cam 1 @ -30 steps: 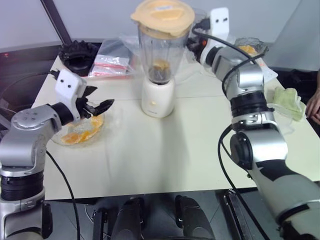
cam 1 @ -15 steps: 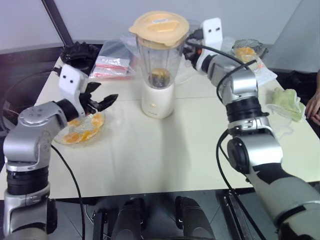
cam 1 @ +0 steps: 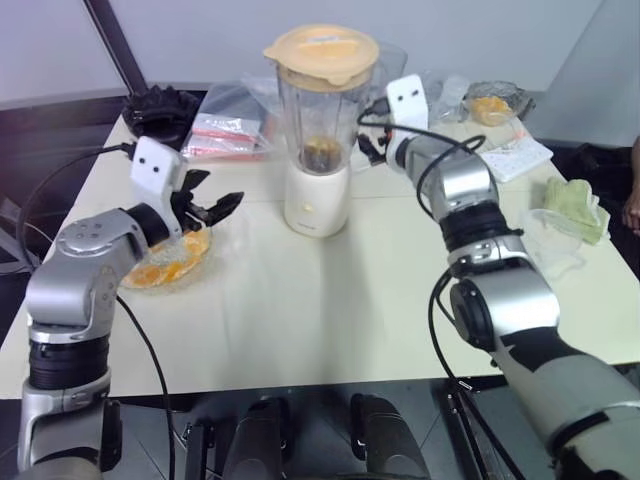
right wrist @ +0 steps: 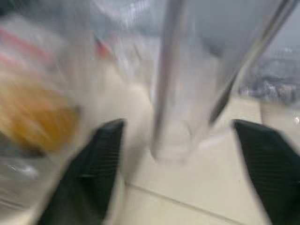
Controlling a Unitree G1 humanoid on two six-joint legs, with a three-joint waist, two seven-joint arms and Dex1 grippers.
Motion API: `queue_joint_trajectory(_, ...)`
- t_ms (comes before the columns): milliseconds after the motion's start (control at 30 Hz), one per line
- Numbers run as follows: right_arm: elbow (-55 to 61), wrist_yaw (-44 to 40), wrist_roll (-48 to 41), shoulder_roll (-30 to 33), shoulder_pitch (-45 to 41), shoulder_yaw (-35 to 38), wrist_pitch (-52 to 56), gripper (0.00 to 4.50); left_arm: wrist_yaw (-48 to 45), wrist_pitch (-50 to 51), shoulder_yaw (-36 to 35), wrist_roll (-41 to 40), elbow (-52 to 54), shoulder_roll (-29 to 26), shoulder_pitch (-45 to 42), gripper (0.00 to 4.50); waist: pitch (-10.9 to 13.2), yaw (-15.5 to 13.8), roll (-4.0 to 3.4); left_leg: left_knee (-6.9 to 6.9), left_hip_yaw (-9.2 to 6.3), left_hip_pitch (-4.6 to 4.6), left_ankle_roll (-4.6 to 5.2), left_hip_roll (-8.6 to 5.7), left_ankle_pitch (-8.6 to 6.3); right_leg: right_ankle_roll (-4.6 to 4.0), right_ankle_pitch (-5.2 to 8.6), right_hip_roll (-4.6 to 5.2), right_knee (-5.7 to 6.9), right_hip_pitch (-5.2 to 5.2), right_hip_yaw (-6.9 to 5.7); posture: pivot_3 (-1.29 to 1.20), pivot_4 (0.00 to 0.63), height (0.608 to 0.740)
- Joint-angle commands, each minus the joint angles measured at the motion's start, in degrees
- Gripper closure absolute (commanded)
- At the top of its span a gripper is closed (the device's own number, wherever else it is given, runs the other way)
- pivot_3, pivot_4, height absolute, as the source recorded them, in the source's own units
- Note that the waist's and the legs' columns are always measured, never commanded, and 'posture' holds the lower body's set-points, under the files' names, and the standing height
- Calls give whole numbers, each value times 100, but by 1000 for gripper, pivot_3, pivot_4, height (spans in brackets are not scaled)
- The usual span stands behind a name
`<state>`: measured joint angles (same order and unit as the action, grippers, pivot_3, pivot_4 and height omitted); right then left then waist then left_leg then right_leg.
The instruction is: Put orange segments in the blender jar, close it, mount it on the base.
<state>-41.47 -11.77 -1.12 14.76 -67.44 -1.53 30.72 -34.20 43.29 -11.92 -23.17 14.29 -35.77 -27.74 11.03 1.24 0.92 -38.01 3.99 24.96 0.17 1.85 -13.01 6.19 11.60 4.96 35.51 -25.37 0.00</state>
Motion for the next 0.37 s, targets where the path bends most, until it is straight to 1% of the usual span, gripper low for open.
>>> queue_joint_trajectory(33, 1330, -141, 163, 164, 398, -150, -114, 228, 33, -174, -13, -39, 47, 22, -66, 670, 0, -6, 0, 2, -1, 5, 1, 0, -1, 7, -4, 0, -5, -2, -1, 0, 150, 740)
queue_joint_trajectory(100, 2460, -236, 220, 294, 1145, -249, 74, 228, 40, -213, 8, -37, 56, 70, -20, 670, -1, -15, 1, 5, -2, 15, 4, 0, -2, 8, -4, 0, -10, -9, -3, 0, 150, 740)
queue_joint_trajectory(200, 3647, -347, 162, 388, 1971, -239, 518, 228, 60, -227, 24, -48, 60, 126, 26, 670, -1, -29, 1, 6, -9, 20, 7, -1, -5, 8, -4, 0, -14, -9, -10, 0, 150, 740)
queue_joint_trajectory(267, 4624, -443, 27, 436, 2858, -112, 682, 228, 86, -218, 66, -81, 125, 199, 107, 670, -1, -38, 2, 5, -11, 21, 6, -1, -4, 8, -4, 0, -15, -8, -11, 0, 150, 740)
queue_joint_trajectory(333, 5535, -659, -186, 489, 3900, 51, 271, 228, 170, -229, 147, -53, 231, 302, 237, 670, -4, -71, 5, 3, -13, 21, 6, -1, -4, 7, -4, 0, -17, -5, -13, 0, 150, 740)
queue_joint_trajectory(367, 5869, -811, -401, 464, 4291, 159, 98, 228, 185, -256, 198, -31, 299, 335, 305, 670, -4, -71, 5, 4, -18, 20, 6, -1, -5, 6, -3, 0, -24, 0, -18, 0, 150, 740)
